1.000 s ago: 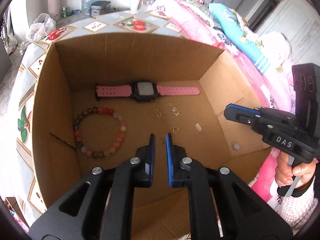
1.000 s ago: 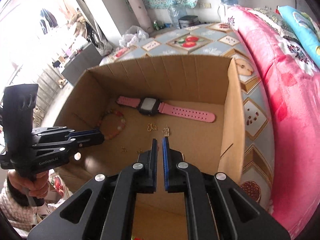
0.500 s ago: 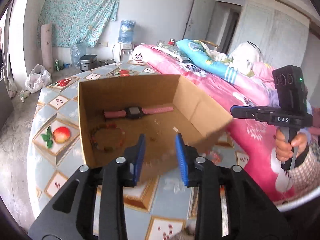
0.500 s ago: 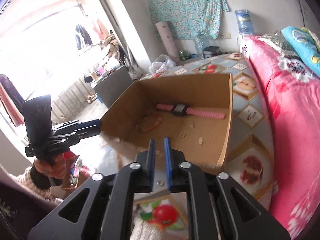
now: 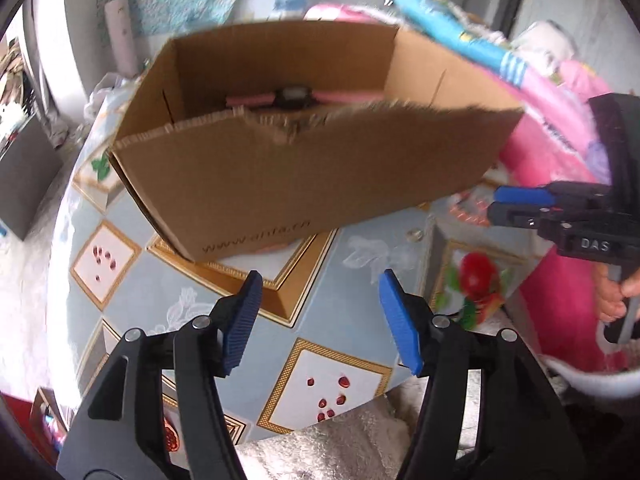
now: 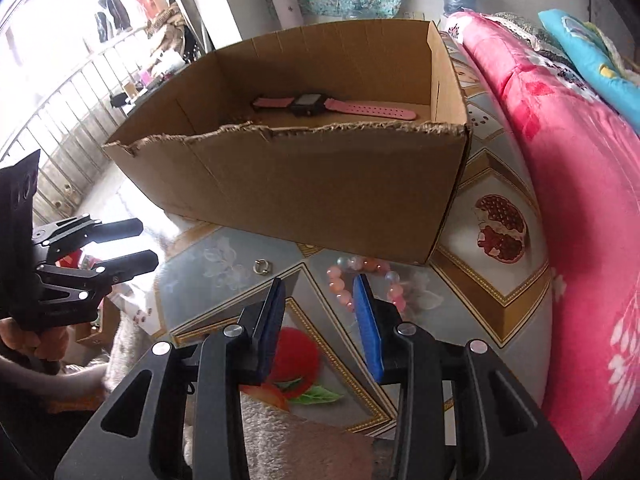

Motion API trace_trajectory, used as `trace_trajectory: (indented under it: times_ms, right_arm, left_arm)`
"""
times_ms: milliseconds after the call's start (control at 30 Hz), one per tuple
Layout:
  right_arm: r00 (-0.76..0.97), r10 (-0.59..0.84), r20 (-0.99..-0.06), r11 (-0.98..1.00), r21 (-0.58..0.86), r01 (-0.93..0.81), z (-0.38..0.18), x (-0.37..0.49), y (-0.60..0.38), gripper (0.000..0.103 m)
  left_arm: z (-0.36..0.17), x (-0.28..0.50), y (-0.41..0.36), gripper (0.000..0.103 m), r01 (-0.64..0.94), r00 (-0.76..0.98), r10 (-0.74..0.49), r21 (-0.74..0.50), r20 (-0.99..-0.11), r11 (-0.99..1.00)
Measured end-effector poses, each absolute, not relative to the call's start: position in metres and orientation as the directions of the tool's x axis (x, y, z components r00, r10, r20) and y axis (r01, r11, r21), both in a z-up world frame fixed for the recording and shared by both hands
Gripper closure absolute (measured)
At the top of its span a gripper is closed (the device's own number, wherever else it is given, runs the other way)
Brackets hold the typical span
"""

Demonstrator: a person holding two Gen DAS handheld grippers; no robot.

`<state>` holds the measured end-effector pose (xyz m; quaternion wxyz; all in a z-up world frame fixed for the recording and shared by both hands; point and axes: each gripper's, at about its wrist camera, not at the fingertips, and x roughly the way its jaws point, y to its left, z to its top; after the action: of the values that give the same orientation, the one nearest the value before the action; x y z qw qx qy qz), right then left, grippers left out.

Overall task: Organize jewelry
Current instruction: 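Withdraw both grippers from the box toward the gold ring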

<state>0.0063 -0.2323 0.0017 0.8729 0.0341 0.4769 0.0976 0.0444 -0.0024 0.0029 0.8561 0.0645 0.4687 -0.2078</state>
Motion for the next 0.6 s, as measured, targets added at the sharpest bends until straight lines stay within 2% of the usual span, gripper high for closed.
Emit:
trace_trajectory:
  times_ms: [233,600]
  right_arm:
    - [0.489,0.143,-0.861,0.988,0.097,-0.118,-0.019,0.020,-0.225,0.068]
    - [0.479,0.115,-0.870,0.991,0.064,-0.122,-0.025,0.021,-0.217,0.068]
  left_arm:
    - [-0.017,0.055,-0.008,0.039,0.334,0.426,-0.190,-0.041,-0.885,0.942]
    - [-0.023,0.054,-0.009,0.038,0.312,0.408,-0.151,-0.017,-0.900,0.950]
